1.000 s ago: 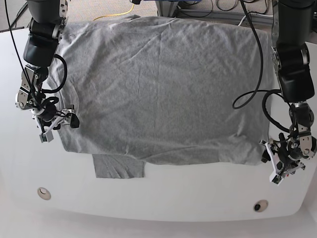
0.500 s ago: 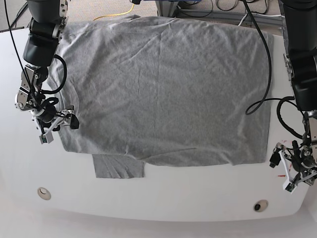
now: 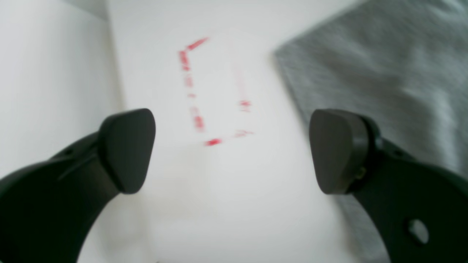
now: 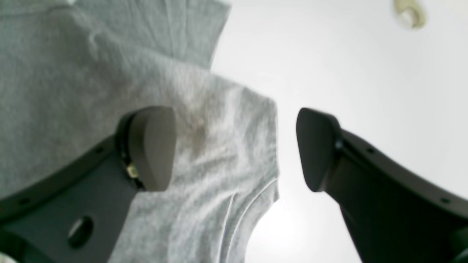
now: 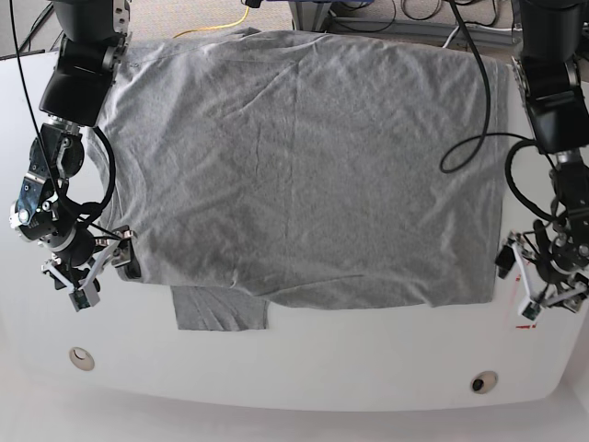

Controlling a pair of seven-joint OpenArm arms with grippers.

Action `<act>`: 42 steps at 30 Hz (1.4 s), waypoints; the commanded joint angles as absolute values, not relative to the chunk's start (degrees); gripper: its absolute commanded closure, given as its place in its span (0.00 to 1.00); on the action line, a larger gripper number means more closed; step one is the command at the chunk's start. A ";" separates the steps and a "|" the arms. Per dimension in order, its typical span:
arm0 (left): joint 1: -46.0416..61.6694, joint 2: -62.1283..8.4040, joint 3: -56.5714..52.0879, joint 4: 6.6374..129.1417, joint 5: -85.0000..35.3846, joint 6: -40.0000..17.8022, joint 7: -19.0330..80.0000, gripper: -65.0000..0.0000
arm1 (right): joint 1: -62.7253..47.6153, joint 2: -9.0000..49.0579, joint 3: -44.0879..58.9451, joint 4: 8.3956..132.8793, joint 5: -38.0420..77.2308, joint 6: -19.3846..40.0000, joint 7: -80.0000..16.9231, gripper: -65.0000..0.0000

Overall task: Layout the t-shirt on the table in an organized manner, then fold the t-shirt properly
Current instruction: 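Move both grippers onto the shirt body and grasp the fabric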

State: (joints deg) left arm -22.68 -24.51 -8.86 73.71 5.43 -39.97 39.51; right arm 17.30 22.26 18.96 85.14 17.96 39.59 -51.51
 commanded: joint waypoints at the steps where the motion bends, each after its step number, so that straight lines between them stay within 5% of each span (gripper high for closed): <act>1: -19.56 -24.57 -8.75 79.96 2.95 -40.00 38.11 0.00 | 16.31 20.88 18.68 91.38 18.59 40.00 -51.21 0.25; 5: -12.97 -22.99 -8.75 85.85 1.19 -40.00 38.11 0.00 | 13.41 17.89 18.51 97.27 18.59 40.00 -51.47 0.26; 9: -7.96 -20.18 -8.75 90.86 1.19 -40.00 38.11 0.34 | 9.80 15.96 18.51 100.79 18.51 40.00 -51.47 0.42; 13: -4.26 -19.21 -8.75 93.41 1.10 -40.00 38.11 0.73 | 6.90 13.85 18.51 102.20 18.51 40.00 -51.47 0.73; 17: -1.36 -17.80 -8.75 94.46 1.10 -40.00 38.11 0.89 | 3.82 12.88 18.51 103.34 18.51 40.00 -51.82 0.98; 21: 1.89 -17.45 -8.75 94.90 1.19 -40.00 38.20 1.00 | -0.04 12.70 18.59 103.25 18.51 40.00 -51.82 0.98; 31: 3.74 -17.54 -8.75 92.88 1.19 -40.00 38.20 1.00 | -4.97 12.62 18.86 98.24 18.42 40.00 -50.24 0.98; 42: -4.44 -17.27 -7.87 75.47 1.19 -40.00 37.76 1.00 | -4.79 13.23 20.00 84.62 18.51 40.00 -44.88 0.98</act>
